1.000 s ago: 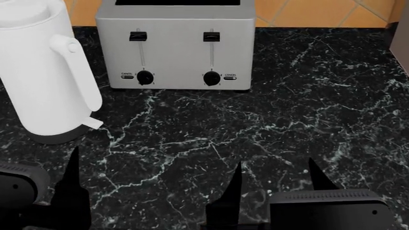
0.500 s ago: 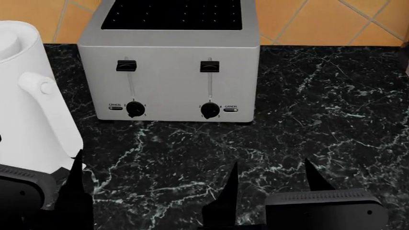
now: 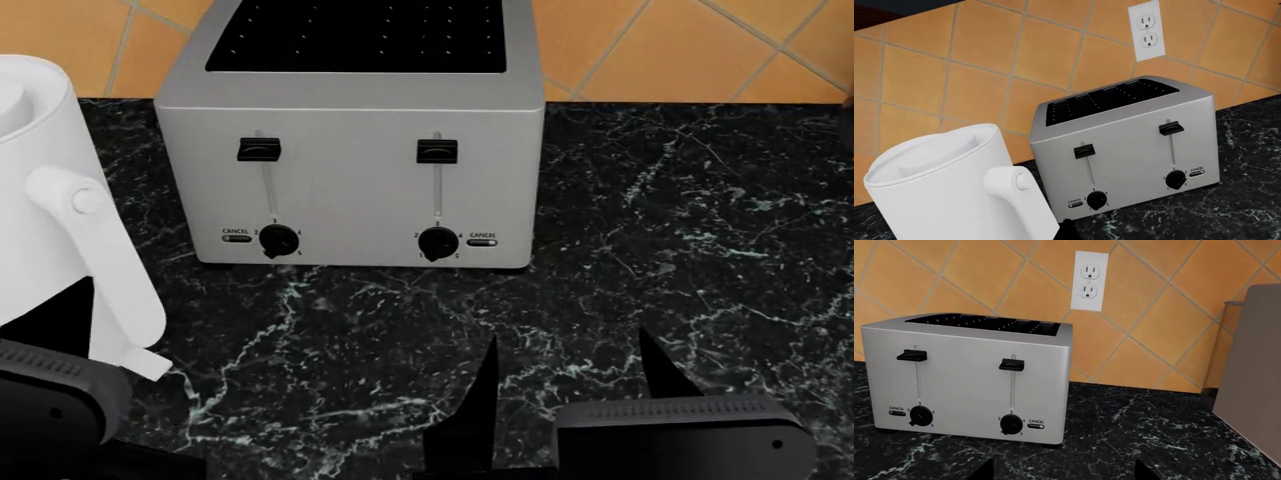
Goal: Press the button to open the lid of the electric kettle.
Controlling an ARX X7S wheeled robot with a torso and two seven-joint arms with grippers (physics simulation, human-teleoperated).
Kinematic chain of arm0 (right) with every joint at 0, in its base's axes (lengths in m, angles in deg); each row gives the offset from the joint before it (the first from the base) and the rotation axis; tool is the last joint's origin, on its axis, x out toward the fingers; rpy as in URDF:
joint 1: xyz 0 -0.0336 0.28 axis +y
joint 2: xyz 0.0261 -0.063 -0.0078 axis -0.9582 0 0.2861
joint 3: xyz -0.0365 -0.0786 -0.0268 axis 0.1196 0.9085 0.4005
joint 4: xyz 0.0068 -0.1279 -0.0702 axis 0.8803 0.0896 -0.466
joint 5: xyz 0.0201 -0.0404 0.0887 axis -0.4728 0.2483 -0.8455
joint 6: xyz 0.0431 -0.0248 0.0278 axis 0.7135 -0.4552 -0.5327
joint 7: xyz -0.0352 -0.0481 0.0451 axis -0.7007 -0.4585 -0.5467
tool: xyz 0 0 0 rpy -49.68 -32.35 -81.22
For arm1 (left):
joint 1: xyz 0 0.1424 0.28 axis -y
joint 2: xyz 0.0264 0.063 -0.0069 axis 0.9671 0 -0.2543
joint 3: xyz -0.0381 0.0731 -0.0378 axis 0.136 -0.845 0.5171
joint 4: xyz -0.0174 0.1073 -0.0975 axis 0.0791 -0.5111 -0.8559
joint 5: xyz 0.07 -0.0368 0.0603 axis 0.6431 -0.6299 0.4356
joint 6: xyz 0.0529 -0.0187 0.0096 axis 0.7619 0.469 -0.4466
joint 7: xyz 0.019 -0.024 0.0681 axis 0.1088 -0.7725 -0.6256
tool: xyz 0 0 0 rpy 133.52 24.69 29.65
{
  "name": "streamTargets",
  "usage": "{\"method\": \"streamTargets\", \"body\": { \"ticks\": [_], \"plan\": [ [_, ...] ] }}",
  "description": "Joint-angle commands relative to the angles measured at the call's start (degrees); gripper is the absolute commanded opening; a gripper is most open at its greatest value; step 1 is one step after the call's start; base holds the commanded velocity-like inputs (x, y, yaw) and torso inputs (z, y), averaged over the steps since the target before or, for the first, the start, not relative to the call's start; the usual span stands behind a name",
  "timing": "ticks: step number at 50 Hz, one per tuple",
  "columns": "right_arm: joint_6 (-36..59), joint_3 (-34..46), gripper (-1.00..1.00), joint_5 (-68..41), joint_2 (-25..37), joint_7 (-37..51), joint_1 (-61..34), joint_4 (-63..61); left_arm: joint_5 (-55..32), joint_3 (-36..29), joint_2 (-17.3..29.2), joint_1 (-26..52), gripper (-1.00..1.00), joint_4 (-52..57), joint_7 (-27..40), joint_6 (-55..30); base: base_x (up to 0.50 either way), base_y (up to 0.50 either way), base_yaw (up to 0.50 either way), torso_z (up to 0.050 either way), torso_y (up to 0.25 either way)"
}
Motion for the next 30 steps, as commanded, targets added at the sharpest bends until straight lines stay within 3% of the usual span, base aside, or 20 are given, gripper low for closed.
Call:
{"method": "streamTargets", "body": {
  "ticks": [1,8,20,21,30],
  "plan": [
    [-2.4,-0.1,1.00,0.0,0.1,-1.6,1.7,0.8,-2.9,-4.1,1.3,4.8,-1.00,-5.0,4.6,5.1,0.00,0.00,0.00,0.000,0.000],
    [-3.2,0.7,1.00,-0.1,0.2,-1.6,2.0,1.6,0.3,-7.2,2.7,7.4,-1.00,-9.4,3.2,5.8,0.00,0.00,0.00,0.000,0.000],
    [-4.4,1.5,1.00,-0.1,0.6,-1.4,2.4,2.7,9.5,-8.9,2.6,7.5,-1.00,-12.8,-5.6,5.2,0.00,0.00,0.00,0.000,0.000],
    [-5.6,1.4,1.00,0.1,0.8,-1.7,2.8,3.5,11.0,-8.2,1.8,6.4,-1.00,-13.0,-9.0,7.1,0.00,0.00,0.00,0.000,0.000],
    [-4.0,1.8,1.00,-0.4,0.7,-0.9,2.5,2.4,16.1,-10.7,2.7,9.0,-1.00,-16.0,-11.8,6.2,0.00,0.00,0.00,0.000,0.000]
  ]
}}
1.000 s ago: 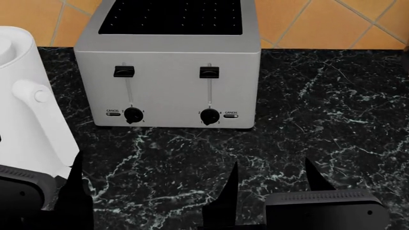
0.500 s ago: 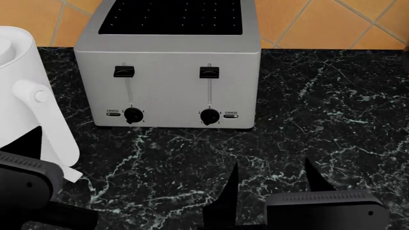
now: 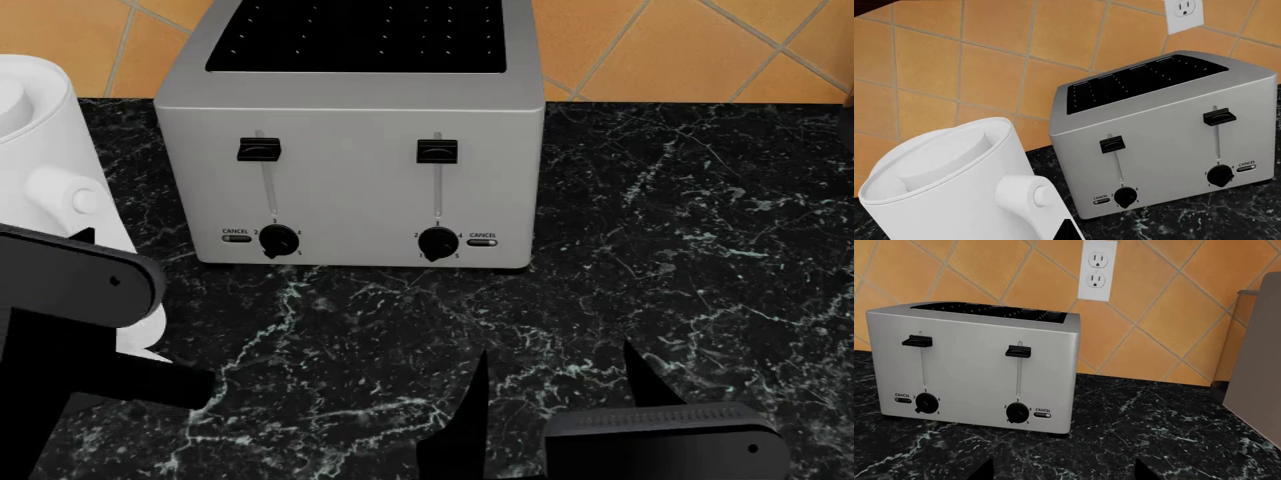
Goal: Press the button to open the lid of the electric kettle.
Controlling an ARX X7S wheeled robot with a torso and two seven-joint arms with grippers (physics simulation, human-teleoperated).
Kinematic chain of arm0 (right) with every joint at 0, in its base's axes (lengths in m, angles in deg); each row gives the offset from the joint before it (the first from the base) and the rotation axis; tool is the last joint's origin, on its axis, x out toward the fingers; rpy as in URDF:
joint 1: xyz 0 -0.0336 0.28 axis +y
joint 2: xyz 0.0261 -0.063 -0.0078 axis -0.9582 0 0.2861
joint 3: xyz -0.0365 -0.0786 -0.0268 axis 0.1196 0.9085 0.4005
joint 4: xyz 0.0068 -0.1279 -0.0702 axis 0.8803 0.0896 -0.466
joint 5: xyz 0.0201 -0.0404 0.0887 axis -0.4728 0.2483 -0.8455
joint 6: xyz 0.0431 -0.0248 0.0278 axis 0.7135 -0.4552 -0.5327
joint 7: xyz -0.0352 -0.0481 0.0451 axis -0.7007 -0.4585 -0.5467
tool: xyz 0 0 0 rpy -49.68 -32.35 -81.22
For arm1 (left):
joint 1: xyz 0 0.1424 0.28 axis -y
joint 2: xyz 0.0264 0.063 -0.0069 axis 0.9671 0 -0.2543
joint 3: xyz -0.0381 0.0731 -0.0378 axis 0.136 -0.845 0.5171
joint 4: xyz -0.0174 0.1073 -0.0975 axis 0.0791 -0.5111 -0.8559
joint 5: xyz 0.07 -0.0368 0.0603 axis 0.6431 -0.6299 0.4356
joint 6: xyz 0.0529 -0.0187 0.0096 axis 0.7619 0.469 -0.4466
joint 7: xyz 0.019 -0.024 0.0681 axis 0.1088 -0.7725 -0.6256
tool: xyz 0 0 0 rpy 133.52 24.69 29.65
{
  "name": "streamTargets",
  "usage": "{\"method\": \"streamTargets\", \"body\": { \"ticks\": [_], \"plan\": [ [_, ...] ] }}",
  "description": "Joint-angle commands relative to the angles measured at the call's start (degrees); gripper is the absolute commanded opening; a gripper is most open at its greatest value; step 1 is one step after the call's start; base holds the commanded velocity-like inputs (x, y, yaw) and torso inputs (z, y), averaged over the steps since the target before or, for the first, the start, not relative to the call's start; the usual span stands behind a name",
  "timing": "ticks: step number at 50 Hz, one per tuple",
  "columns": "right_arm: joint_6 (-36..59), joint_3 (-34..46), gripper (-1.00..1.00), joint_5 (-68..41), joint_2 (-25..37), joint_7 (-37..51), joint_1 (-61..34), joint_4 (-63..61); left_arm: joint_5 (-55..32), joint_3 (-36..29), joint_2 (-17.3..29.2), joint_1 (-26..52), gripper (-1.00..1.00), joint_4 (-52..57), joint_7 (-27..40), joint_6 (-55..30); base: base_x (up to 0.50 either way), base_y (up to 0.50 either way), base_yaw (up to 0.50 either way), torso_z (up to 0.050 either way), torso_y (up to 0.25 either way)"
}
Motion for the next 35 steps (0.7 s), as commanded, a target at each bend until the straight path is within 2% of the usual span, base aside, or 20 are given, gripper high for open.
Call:
{"method": "streamTargets", "body": {
  "ticks": [1,5,13,30,35],
  "plan": [
    [1.4,0.1,1.00,-0.4,-0.5,-0.9,0.4,-1.6,5.4,-1.7,-0.4,2.5,-1.00,-4.5,-6.0,2.3,0.00,0.00,0.00,0.000,0.000],
    [-0.5,0.2,1.00,-0.2,-0.2,-1.2,1.0,-0.2,5.8,-2.6,-0.5,2.8,-1.00,-5.3,-6.1,2.1,0.00,0.00,0.00,0.000,0.000],
    [2.6,0.4,1.00,-1.1,-0.4,-0.3,0.1,-2.2,9.6,-4.0,0.1,2.1,-1.00,-6.3,-9.3,3.9,0.00,0.00,0.00,0.000,0.000],
    [3.1,0.6,1.00,-1.8,-0.2,0.3,-0.1,-2.5,12.5,-5.2,1.1,1.6,-1.00,-8.1,-10.6,5.6,0.00,0.00,0.00,0.000,0.000],
    [3.1,1.0,1.00,-1.9,-0.2,0.5,-0.2,-2.2,14.9,-5.8,1.3,2.0,-1.00,-10.0,-13.0,7.3,0.00,0.00,0.00,0.000,0.000]
  ]
}}
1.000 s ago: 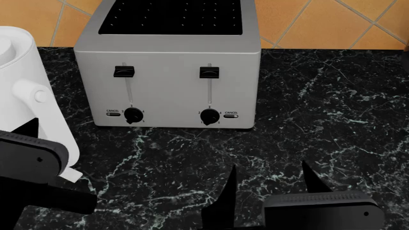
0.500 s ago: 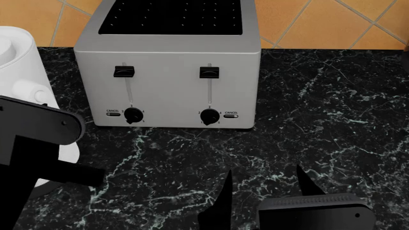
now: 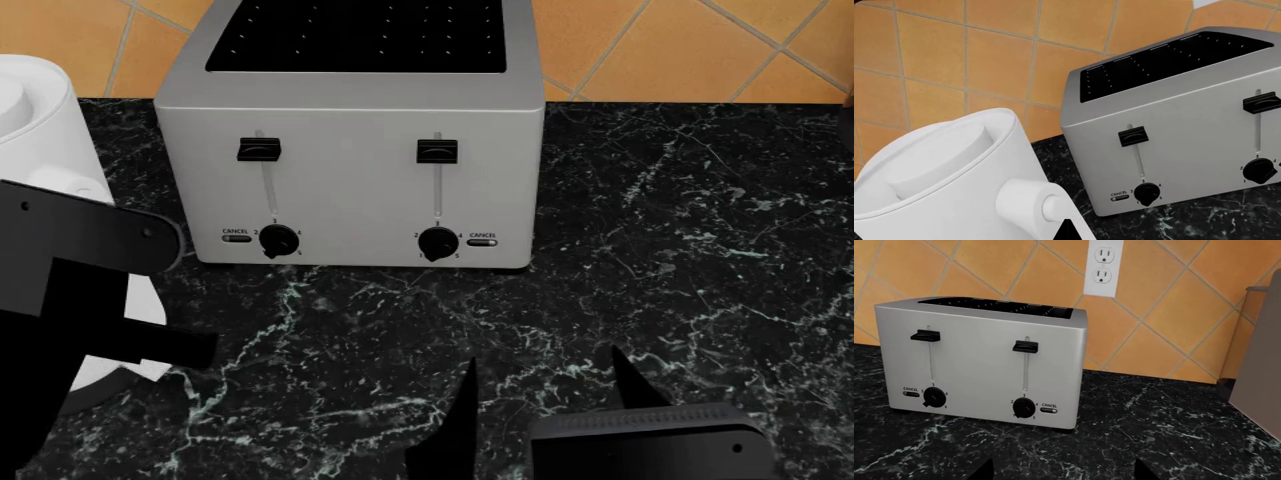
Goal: Press the button to open the lid of the electric kettle.
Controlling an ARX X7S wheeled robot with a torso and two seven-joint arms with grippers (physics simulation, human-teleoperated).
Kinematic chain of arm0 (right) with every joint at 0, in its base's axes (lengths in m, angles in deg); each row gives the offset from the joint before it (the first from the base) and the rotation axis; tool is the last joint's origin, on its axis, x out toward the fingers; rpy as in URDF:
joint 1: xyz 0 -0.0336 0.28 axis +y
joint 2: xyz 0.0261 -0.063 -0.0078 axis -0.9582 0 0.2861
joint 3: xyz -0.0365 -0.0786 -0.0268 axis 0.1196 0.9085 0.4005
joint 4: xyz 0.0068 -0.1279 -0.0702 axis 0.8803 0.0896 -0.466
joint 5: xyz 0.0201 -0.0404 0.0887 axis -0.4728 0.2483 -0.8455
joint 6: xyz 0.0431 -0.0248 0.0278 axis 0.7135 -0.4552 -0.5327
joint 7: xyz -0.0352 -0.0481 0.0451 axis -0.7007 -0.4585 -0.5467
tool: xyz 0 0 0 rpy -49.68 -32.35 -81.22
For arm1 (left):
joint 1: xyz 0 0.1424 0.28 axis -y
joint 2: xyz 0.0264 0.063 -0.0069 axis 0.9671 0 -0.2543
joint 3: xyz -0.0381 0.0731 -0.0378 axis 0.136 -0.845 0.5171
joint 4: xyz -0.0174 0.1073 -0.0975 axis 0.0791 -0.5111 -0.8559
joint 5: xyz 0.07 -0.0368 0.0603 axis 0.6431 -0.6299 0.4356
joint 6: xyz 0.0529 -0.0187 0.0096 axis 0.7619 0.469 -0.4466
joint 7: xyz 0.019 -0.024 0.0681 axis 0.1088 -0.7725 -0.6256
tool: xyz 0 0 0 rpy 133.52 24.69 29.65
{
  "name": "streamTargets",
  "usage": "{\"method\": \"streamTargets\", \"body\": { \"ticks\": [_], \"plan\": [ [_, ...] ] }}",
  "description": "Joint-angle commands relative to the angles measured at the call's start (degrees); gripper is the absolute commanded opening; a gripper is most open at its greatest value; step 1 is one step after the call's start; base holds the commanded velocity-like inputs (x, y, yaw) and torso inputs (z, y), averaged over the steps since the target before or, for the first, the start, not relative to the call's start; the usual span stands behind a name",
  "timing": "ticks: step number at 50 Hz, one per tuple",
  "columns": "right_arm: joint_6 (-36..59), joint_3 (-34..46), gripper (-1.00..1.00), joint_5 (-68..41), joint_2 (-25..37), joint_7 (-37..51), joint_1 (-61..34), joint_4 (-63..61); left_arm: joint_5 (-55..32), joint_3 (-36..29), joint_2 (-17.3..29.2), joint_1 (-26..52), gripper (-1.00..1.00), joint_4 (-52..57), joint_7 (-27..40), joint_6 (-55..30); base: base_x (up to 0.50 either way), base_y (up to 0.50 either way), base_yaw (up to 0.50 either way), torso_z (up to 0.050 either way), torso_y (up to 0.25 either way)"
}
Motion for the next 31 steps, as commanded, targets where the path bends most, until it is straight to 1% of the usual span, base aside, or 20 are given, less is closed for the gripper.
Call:
{"method": "streamTargets", "body": {
  "ticks": [1,6,17,24,31],
  "plan": [
    [1.0,0.2,1.00,-0.3,-0.5,-1.0,0.3,-1.2,4.1,-0.6,0.1,-0.4,-1.00,-3.2,-5.2,5.2,0.00,0.00,0.00,0.000,0.000],
    [0.1,0.4,1.00,-0.4,-0.3,-1.1,0.6,-0.5,7.0,-1.4,0.2,-1.3,-1.00,-5.3,-8.4,8.0,0.00,0.00,0.00,0.000,0.000],
    [-0.6,0.9,1.00,-0.5,-0.2,-0.9,0.8,0.3,11.1,-2.7,-0.4,0.0,-1.00,-11.9,-13.9,12.0,0.00,0.00,0.00,0.000,0.000],
    [-1.0,1.1,1.00,-0.6,0.0,-0.7,1.0,0.7,10.7,-2.6,0.1,-1.6,-1.00,-10.8,-12.9,12.0,0.00,0.00,0.00,0.000,0.000],
    [-0.4,1.1,1.00,-1.0,0.1,-0.4,0.8,0.3,8.3,-2.0,-0.5,-0.4,-1.00,-9.8,-11.0,10.3,0.00,0.00,0.00,0.000,0.000]
  ]
}}
